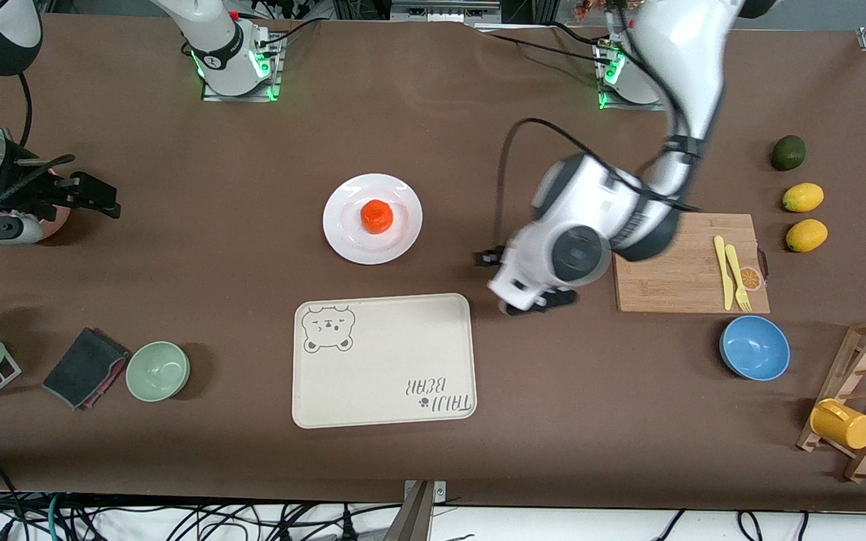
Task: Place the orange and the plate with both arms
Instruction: 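Lower the orange onto the plate and open the left gripper, then withdraw the left gripper to rest while the right gripper moves out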
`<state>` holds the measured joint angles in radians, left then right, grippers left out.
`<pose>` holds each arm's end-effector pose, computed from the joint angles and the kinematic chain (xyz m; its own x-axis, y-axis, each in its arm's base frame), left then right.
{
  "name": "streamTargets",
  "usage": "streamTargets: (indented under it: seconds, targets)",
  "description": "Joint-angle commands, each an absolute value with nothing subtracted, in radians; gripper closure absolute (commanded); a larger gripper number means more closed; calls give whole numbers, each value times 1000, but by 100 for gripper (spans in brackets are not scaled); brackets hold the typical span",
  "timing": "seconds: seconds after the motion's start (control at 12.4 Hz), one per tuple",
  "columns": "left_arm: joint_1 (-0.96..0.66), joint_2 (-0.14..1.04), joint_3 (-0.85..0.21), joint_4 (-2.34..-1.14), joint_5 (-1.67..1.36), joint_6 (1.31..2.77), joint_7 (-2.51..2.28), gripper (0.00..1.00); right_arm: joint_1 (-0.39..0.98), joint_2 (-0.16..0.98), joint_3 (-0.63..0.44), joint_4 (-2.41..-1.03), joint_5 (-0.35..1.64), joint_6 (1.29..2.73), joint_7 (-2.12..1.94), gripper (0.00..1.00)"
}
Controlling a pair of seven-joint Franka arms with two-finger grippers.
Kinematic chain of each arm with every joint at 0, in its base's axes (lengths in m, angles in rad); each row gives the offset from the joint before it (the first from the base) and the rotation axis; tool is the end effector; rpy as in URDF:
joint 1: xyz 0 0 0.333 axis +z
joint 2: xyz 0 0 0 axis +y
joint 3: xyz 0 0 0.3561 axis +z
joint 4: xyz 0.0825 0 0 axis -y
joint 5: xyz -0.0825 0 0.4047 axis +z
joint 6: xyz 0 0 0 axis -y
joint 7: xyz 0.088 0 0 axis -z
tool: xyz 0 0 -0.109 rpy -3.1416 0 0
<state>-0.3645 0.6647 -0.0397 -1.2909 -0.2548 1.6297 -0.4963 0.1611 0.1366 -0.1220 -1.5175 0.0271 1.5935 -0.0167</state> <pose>0.6733 -0.3089 0.3595 0.9056 0.1246 -0.4055 0.1679 -0.9831 0.0730 0.6205 0.0325 0.6095 0.9967 0.0552 -0.0594 0.0546 -0.9984 -0.0114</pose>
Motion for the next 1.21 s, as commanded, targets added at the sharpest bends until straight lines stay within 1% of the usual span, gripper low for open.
streamTargets:
  seconds: [0.0, 0.24, 0.4, 0.57, 0.65, 0.73, 0.89, 0.97, 1.05, 1.13]
  targets:
    - [-228, 627, -46, -1322, -256, 1582, -298, 0, 166, 141, -123, -1499, 21, 1586, -6, 0]
    - [-109, 617, -45, -1327, -174, 1562, -80, 0, 166, 140, -123, -1499, 21, 1586, -5, 0]
    - [-62, 598, -45, -1322, -103, 1560, -8, 0, 166, 141, -123, -1499, 21, 1586, -3, 0]
    - [-2, 566, -38, -1331, -52, 1572, 0, 0, 164, 143, -123, -1499, 25, 1588, -5, 0]
    - [17, 528, -37, -1341, -42, 1584, 11, 0, 163, 144, -124, -1499, 25, 1586, -5, 0]
    - [24, 468, -35, -1398, -43, 1633, 8, 0, 161, 144, -124, -1499, 25, 1588, -5, 0]
    - [34, 308, -31, -1619, -48, 1829, -50, 0, 156, 143, -126, -1499, 21, 1586, -5, 0]
    - [34, 252, -22, -1703, -46, 1926, -61, 0, 155, 143, -127, -1499, 26, 1586, -5, 0]
    - [34, 214, -21, -1762, -45, 2006, -60, 0, 156, 143, -129, -1499, 18, 1586, -6, 0]
    - [29, 169, -21, -1808, -44, 2050, -57, 0, 155, 144, -129, -1500, 18, 1585, -8, 0]
